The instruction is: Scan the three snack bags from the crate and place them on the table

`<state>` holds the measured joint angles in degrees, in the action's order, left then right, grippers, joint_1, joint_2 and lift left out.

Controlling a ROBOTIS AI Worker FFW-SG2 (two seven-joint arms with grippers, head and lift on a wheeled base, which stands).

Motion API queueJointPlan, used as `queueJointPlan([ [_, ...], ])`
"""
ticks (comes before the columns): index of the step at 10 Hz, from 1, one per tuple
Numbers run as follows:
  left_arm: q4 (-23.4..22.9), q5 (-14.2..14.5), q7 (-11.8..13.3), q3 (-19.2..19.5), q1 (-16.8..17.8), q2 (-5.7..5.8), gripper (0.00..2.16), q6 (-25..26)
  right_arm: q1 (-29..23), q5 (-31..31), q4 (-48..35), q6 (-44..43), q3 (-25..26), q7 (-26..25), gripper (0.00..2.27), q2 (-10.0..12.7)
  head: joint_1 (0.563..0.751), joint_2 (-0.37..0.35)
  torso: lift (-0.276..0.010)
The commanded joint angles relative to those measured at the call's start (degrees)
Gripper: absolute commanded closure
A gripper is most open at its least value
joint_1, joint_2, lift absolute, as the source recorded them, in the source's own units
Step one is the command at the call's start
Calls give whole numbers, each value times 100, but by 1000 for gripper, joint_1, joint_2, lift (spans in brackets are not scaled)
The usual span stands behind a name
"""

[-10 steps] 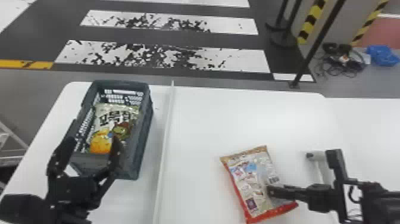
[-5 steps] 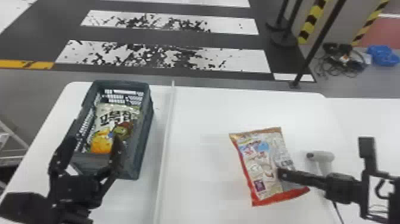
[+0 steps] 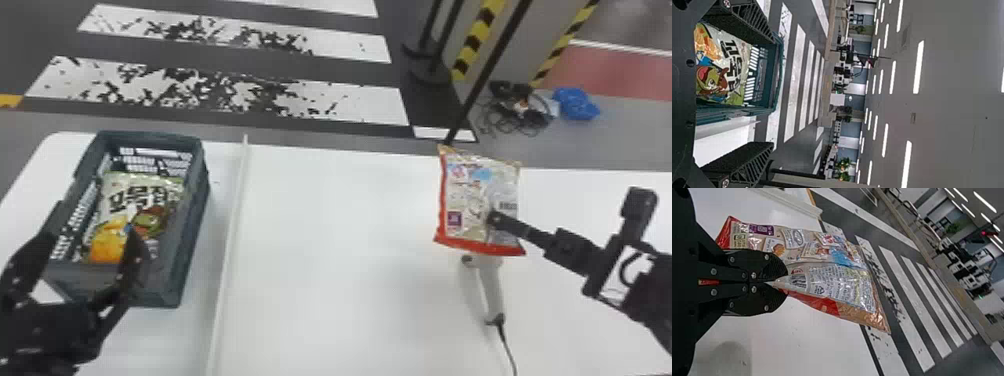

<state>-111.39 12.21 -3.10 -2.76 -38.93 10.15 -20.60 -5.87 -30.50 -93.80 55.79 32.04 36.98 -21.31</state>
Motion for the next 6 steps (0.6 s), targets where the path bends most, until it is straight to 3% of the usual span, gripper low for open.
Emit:
queueJointPlan([
  [1, 12, 0, 2, 13, 0, 5, 76, 0, 139, -79, 476, -450, 241, -376, 2128, -13, 695, -241, -37],
  [4, 91, 9, 2, -5, 53, 14, 76, 18, 113, -184, 1294, -2296, 470, -1782, 2128, 74, 695, -350, -37],
  [5, 82, 9, 2, -31, 61, 23, 76, 18, 113, -237, 1680, -2876, 435, -2459, 2128, 83, 695, -350, -37],
  [6, 91, 9, 2, -40, 61, 31, 76, 18, 209, -378, 2243, -3386, 435, -2634, 2128, 57, 695, -350, -37],
])
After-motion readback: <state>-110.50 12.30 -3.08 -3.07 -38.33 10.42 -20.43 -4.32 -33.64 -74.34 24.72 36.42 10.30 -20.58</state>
